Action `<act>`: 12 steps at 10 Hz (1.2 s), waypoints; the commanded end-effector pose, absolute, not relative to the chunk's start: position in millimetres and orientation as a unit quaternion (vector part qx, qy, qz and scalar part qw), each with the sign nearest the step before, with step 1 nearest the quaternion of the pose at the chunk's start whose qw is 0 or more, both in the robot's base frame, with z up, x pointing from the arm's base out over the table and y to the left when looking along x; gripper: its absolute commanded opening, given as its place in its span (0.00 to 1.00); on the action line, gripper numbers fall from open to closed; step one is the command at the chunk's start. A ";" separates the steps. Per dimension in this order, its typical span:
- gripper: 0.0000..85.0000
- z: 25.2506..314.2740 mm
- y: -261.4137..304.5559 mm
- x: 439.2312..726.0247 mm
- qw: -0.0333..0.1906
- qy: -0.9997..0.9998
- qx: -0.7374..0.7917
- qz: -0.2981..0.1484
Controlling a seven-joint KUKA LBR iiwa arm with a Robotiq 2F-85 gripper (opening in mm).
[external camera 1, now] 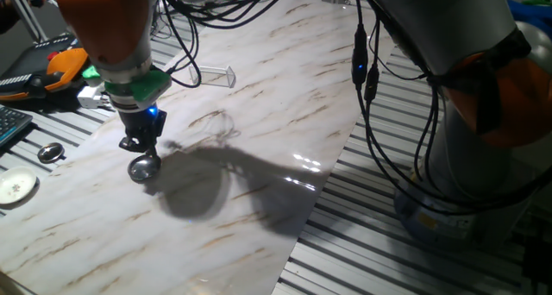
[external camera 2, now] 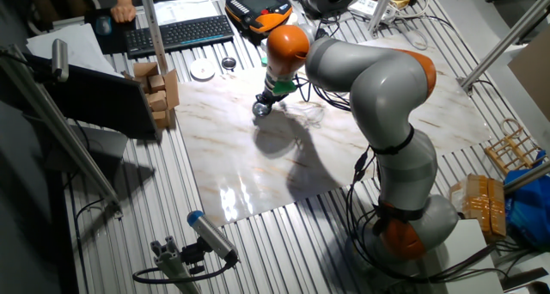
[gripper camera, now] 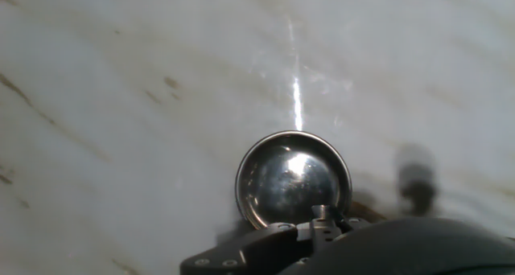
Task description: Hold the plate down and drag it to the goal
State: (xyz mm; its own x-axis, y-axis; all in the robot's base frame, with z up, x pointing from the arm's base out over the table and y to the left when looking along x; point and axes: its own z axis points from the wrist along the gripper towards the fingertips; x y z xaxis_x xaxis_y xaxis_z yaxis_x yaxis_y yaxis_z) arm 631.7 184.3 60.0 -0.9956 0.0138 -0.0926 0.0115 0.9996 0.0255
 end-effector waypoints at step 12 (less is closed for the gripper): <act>0.00 44.9 196.0 639.9 0.043 0.999 0.024 0.005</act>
State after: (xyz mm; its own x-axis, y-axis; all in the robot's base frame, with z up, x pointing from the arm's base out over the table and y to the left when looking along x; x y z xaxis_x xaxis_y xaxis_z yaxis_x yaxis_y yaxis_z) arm 639.8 195.6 44.9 -0.9953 0.0472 -0.0847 0.0465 0.9989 0.0102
